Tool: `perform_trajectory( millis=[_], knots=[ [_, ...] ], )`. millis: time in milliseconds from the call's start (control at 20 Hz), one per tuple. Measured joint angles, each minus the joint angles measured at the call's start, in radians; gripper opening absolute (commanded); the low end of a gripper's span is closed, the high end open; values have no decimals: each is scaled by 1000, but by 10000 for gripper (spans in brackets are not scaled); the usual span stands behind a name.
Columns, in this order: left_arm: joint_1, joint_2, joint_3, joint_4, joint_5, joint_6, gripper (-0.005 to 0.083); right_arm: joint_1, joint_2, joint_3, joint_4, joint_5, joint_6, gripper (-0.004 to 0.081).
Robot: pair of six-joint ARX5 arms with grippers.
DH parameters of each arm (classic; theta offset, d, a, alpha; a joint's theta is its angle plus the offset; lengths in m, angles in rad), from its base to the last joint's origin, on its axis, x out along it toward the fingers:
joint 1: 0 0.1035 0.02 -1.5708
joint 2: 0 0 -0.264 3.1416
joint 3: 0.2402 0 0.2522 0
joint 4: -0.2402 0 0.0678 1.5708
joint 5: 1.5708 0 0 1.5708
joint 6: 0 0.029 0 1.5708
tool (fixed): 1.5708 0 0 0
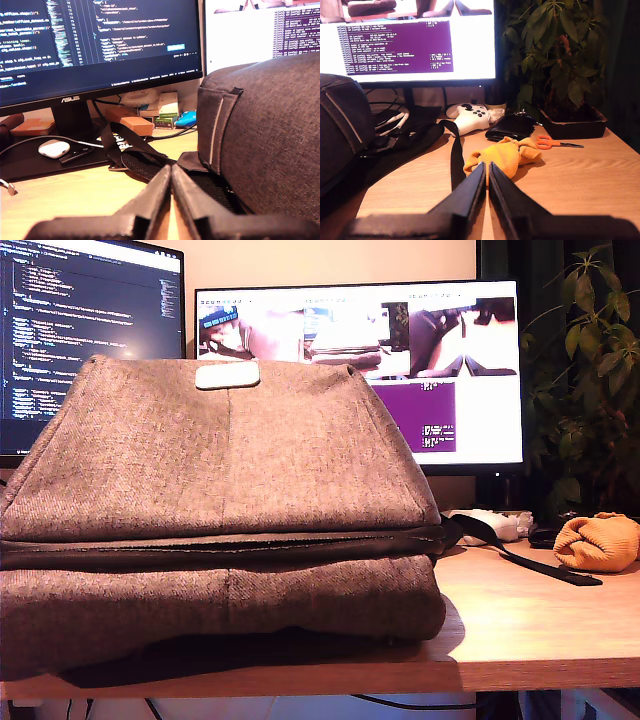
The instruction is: Pack the pair of socks inside the grey Google backpack
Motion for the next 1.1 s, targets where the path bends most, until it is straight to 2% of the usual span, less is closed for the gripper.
perform_trajectory(
  millis=[50, 100, 150, 300, 500, 600, 800, 900, 1100],
  knots=[
    [19, -3, 1, -23, 42, 0, -19, -5, 0, 2, -26, -19, 12, -11],
    [48, -5, 4, -101, 77, 0, -19, -10, 0, 6, -102, -36, 19, -11],
    [58, -5, 0, -184, 76, -21, -19, -10, 0, 1, -145, -36, 22, -11],
    [58, -5, 0, -172, 87, -22, -19, -13, 0, -2, -140, -39, 23, -11],
    [41, -5, 4, -53, 173, -27, -19, -13, 0, -2, -67, -62, 24, -11],
    [22, -5, 10, -12, 176, -27, -19, -13, 0, -2, -45, -67, 55, -11],
    [-42, -4, 41, 27, 207, -134, -19, -13, 0, 14, -56, -73, 132, -12],
    [-78, 2, 80, -4, 242, -154, -19, -9, 0, 55, -88, -77, 159, -12],
    [-161, 117, 232, -116, 369, -157, -19, 37, 21, 168, -169, -157, 178, -12]
  ],
)
